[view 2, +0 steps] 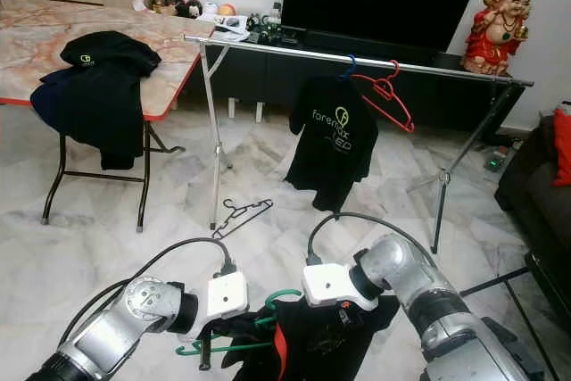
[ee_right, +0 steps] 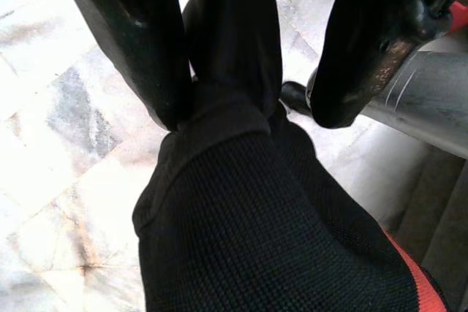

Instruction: Hang hanger

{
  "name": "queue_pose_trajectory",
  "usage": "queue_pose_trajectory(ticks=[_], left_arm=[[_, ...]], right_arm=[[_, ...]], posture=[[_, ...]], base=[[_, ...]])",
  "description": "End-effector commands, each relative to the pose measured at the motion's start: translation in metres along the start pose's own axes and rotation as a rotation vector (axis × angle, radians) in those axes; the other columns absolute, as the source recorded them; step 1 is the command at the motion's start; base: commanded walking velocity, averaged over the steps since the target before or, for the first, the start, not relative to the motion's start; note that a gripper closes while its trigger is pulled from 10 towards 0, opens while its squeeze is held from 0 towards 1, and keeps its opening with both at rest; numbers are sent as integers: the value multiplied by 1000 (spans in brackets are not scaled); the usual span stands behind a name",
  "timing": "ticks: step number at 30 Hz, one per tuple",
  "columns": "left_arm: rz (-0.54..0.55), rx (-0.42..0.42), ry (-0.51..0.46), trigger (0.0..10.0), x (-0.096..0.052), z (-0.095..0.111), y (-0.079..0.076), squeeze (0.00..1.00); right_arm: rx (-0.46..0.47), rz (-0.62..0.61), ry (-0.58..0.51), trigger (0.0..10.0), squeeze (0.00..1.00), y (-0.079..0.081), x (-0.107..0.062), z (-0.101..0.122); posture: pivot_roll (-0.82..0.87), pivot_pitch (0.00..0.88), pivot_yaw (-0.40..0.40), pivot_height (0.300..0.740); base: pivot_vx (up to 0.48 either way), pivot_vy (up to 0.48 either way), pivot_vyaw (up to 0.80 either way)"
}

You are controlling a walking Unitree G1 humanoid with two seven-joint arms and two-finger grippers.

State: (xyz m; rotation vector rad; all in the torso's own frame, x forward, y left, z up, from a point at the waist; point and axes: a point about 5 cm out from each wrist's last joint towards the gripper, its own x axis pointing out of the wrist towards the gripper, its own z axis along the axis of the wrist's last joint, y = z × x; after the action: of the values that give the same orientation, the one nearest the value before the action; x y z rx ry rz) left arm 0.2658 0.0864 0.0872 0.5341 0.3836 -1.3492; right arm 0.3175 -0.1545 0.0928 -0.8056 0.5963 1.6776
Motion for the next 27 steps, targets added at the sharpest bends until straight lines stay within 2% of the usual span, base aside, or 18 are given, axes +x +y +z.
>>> queue_pose_trajectory(ticks=[1,11,12,14,27], left_arm=[[-4,58,-39,10000,0,17,3,0],[-6,66,-42,10000,0,20,4,0],[-5,67,-42,10000,0,21,4,0],[-4,70,-44,10000,0,22,4,0],[10,71,-52,10000,0,26,7,0]], right_arm=[[-11,-5,9,0,0,-3,-3,2],[-15,18,34,0,0,0,6,0],[-20,18,43,1176,0,1,6,-1],[-25,15,71,0,0,1,8,-3],[-36,24,99,0,0,3,12,-5]], posture=[[188,0,-155,740],[191,0,-154,740],[190,0,-155,740],[191,0,-154,740],[192,0,-156,740]], base=[[0,0,0],[0,0,0],[0,0,0],[0,0,0],[0,0,0]])
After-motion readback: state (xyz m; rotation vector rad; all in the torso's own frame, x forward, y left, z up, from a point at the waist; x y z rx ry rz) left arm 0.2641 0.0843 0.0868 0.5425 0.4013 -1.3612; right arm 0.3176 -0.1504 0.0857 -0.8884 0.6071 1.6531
